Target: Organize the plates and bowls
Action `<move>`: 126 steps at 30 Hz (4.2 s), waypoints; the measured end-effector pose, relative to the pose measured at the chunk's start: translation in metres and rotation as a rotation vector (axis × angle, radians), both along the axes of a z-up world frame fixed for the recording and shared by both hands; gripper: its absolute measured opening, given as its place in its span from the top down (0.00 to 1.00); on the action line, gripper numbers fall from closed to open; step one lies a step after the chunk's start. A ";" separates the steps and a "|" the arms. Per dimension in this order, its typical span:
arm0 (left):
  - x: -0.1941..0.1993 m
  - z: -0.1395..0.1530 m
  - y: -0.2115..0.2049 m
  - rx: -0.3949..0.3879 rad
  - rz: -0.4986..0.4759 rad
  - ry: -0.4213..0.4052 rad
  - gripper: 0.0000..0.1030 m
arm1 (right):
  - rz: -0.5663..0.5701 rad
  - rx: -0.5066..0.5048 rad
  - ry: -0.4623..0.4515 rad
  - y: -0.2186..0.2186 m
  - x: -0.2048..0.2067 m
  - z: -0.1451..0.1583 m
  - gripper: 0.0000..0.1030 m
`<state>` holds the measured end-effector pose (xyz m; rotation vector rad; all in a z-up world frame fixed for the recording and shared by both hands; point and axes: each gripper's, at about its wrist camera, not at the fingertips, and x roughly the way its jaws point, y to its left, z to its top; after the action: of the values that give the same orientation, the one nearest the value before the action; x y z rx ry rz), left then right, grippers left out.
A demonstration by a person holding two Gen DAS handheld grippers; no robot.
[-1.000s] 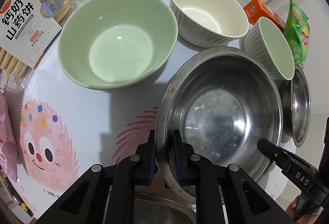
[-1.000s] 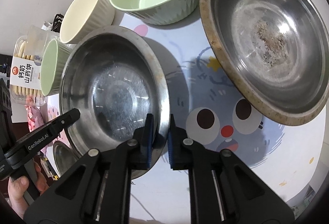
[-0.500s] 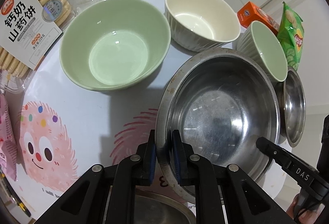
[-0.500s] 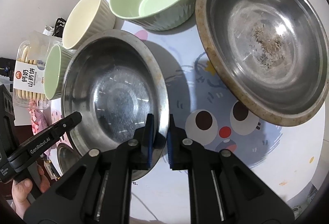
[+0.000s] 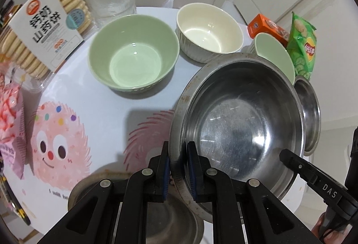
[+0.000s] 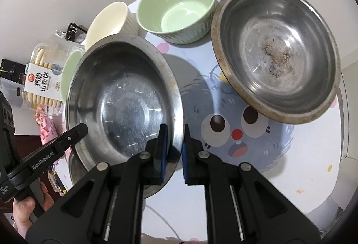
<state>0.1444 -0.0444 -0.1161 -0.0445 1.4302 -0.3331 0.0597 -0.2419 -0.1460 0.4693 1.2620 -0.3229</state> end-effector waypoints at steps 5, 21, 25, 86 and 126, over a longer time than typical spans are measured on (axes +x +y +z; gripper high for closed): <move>-0.019 0.021 0.014 0.001 0.020 -0.028 0.87 | 0.039 -0.005 -0.013 0.014 -0.005 0.013 0.87; -0.076 0.042 0.089 0.038 0.180 -0.070 0.87 | 0.235 0.016 0.005 0.090 -0.007 0.015 0.87; -0.092 0.034 0.107 0.050 0.223 -0.060 0.86 | 0.290 0.018 0.029 0.107 -0.009 0.005 0.87; -0.119 0.016 0.104 0.123 0.182 -0.099 0.00 | 0.355 -0.128 0.071 0.090 -0.033 0.002 0.12; -0.042 -0.010 -0.214 0.012 -0.108 -0.007 0.00 | -0.006 -0.168 0.012 -0.167 -0.058 0.045 0.01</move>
<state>0.1023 -0.2584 -0.1259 0.0439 1.4305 -0.4127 0.0015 -0.4089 -0.1014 0.3280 1.2340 -0.4335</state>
